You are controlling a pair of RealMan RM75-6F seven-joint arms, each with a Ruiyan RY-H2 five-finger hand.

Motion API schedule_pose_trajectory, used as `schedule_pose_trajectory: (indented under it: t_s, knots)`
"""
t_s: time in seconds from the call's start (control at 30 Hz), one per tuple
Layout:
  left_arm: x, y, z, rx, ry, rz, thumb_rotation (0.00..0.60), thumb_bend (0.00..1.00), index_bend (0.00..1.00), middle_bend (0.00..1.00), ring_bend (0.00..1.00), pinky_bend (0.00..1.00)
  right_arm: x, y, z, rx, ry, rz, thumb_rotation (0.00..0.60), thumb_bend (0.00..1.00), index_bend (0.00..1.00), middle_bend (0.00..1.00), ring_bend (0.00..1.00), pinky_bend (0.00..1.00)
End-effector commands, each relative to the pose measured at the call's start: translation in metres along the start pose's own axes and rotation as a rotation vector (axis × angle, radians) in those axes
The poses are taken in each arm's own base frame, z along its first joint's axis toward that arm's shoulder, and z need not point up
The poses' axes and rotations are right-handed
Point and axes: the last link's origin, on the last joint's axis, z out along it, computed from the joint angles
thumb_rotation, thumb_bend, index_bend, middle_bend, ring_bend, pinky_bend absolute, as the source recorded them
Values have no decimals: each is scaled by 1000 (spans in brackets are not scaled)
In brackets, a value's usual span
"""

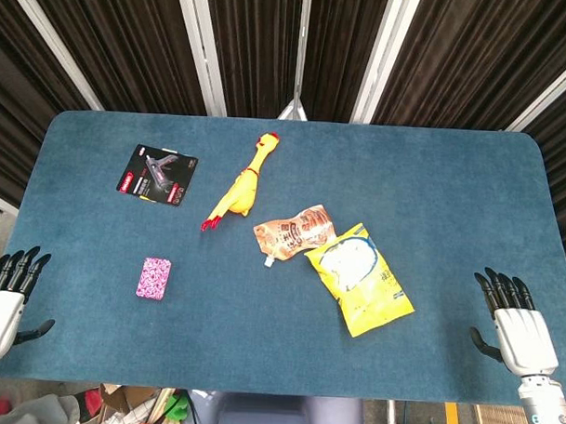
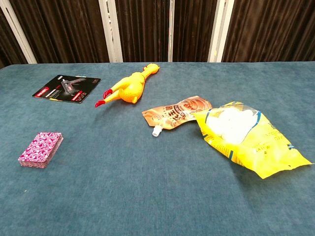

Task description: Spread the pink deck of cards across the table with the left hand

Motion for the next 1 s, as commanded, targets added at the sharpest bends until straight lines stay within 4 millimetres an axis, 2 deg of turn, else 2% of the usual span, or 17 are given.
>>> schedule_pose_trajectory:
  t_s: [0.03, 0.3, 0.43, 0.63, 0.73, 0.87, 1.0]
  knots:
    - [0, 0, 0, 1, 0, 1, 600, 86, 0, 0, 0, 0, 0, 0, 0, 1, 1, 0, 600, 362, 0, 0, 0, 19]
    - [-3, 1, 2, -1, -15, 11, 600, 86, 0, 0, 0, 0, 1, -1, -1, 4, 4, 3, 600, 362, 0, 0, 0, 19]
    - [-6, 7, 10, -4, -60, 10, 600, 86, 0, 0, 0, 0, 0, -1, -1, 7, 2, 2, 600, 363, 0, 0, 0, 19]
    - [-11, 26, 42, -28, -168, 78, 600, 86, 7, 0, 0, 0, 0, 0, 1, 1, -2, 8, 600, 363, 0, 0, 0, 19]
    - [-19, 40, 61, -38, -238, 102, 600, 91, 13, 0, 0, 0, 0, 0, 1, 1, -4, 9, 600, 362, 0, 0, 0, 19]
    - [-29, 55, 82, -43, -291, 144, 600, 150, 27, 0, 0, 0, 0, 1, 1, -1, -3, 12, 600, 363, 0, 0, 0, 19]
    - [-39, 71, 98, -42, -342, 154, 600, 154, 59, 0, 0, 0, 1, 1, 1, 0, -3, 16, 600, 362, 0, 0, 0, 19]
